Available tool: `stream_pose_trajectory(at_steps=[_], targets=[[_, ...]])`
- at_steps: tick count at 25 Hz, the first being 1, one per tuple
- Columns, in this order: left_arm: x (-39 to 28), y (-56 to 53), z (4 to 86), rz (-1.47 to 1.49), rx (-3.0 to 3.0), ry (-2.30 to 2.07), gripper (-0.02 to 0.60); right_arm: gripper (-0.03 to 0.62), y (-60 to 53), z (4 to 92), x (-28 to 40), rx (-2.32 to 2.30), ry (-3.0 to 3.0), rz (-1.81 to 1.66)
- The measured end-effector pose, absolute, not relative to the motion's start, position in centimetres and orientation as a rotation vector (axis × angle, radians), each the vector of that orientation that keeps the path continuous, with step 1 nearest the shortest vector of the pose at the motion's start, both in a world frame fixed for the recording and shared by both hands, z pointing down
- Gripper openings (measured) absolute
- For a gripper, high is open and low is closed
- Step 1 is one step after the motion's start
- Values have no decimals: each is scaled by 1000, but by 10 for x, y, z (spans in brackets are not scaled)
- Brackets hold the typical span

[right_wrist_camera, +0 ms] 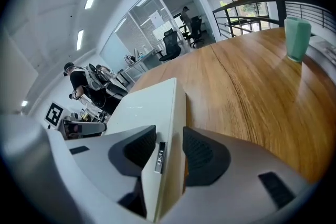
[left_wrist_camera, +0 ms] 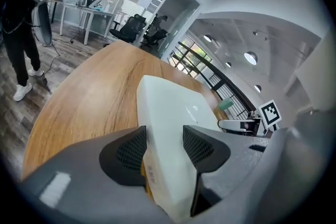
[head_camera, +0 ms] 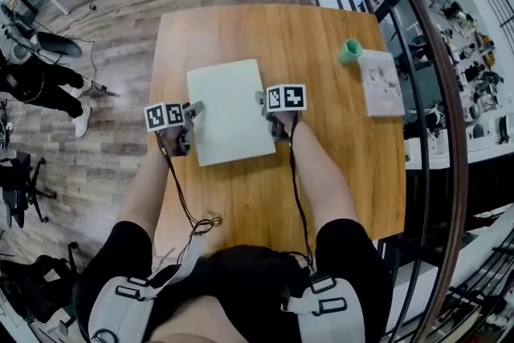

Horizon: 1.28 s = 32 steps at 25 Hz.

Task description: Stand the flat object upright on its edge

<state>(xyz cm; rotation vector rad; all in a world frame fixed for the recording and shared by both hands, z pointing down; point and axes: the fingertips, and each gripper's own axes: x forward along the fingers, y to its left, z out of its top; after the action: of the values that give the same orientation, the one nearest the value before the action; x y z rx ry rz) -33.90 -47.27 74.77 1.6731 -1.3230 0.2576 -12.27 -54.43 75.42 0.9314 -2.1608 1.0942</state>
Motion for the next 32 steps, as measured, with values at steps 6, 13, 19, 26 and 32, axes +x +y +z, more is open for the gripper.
stream_pose_trajectory(at_steps=[6, 13, 19, 26, 32], targets=[[-341, -473, 754, 284, 1713, -1310, 209, 141, -545, 757, -126, 911, -2199, 1110], [-343, -470, 751, 130, 1658, -1247, 185, 129, -542, 756, -125, 919, -2181, 1128], [-328, -437, 741, 138, 1649, -1180, 184, 118, -506, 746, -113, 926, -2157, 1178], [-311, -418, 695, 67, 1754, -1184, 179, 118, -492, 684, -98, 966, -2302, 1036], [-285, -424, 627, 76, 1925, -1223, 176, 118, -489, 613, -71, 1007, -2440, 816]])
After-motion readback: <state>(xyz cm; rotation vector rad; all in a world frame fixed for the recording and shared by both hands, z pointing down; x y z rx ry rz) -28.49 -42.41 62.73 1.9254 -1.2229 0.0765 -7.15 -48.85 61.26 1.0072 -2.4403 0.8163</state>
